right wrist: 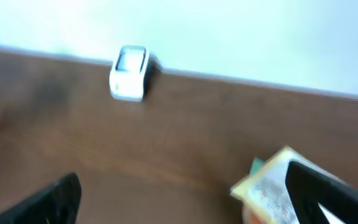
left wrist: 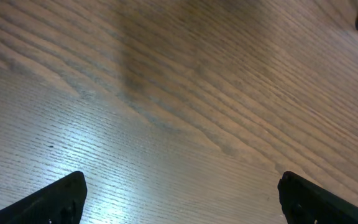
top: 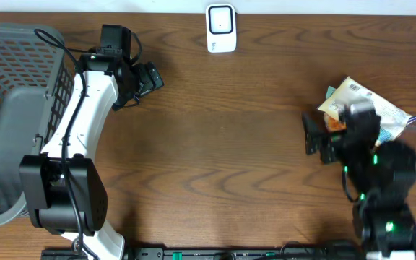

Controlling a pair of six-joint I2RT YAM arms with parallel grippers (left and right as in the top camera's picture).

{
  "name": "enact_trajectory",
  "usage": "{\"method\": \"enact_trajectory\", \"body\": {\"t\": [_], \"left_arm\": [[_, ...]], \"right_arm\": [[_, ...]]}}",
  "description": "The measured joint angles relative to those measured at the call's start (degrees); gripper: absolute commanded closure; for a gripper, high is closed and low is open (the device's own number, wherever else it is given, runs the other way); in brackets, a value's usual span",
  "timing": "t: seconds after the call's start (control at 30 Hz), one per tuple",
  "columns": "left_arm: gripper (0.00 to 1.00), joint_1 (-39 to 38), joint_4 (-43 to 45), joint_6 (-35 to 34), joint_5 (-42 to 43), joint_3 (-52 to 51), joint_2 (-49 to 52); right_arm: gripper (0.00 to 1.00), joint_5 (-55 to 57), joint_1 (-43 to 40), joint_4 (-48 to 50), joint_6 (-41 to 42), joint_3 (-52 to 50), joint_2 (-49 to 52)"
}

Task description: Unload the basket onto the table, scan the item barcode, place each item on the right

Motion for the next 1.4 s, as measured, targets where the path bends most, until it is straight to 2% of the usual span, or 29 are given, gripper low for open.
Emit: {"method": "enact_trajectory", "body": {"t": [0.3,0.6,0.87,1.4], "left_arm": [[0.02,0.0,0.0,0.0,0.0,0.0,0.0],[0.02,0.0,0.0,0.0,0.0,0.0,0.0],[0.02,0.0,0.0,0.0,0.0,0.0,0.0],[0.02,0.0,0.0,0.0,0.0,0.0,0.0]], "right_arm": [[0.01,0.0,-0.7,15.1,0.0,-22.1,-20.8],[0.01,0.0,-0.7,19.1,0.0,-35.0,-32.2],[0.01,0.0,-1.1,12.4,0.0,-36.7,-36.8],[0.01,0.1,-1.2,12.4,0.0,-36.7,-36.8]]}}
